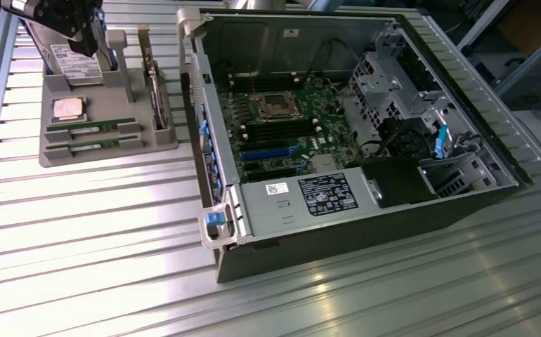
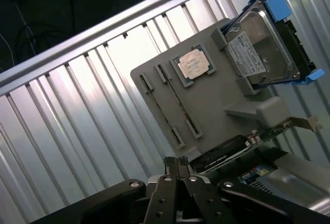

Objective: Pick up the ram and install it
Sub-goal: 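Pick up the ram and move it above insertion slot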

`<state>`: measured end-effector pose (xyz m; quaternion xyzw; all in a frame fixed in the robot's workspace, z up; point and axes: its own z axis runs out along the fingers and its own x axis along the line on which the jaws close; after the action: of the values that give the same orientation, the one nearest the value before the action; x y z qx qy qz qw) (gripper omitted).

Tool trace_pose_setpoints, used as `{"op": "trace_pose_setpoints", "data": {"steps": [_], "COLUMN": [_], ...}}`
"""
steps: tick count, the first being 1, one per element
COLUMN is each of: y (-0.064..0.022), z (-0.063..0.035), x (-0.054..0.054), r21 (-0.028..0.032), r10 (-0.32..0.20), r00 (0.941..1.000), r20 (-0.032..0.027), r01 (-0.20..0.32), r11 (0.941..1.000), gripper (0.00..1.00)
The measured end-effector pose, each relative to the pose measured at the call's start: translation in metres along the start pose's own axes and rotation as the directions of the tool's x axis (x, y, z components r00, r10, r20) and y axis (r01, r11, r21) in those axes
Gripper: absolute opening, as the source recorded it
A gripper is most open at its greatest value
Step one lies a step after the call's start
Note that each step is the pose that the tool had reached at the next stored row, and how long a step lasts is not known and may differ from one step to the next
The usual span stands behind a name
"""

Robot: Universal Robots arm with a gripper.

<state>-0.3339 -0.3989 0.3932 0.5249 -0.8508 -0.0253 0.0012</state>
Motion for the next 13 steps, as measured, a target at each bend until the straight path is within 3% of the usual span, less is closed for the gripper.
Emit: {"op": "trace_pose_setpoints", "data": {"steps": [7, 13], "y": [0.0000, 0.0000], "z": [0.0000, 0.0000], "x": [0.0000, 0.0000], "r21": [-0.0017, -0.0037], "r10": [-0.063, -0.135], "r00": [0.9980, 0.9908], "r20": [-0.0027, -0.0057], "r01": [0.063, 0.135], "r11": [0.9980, 0.9908], "gripper": [0.11, 0.11]}}
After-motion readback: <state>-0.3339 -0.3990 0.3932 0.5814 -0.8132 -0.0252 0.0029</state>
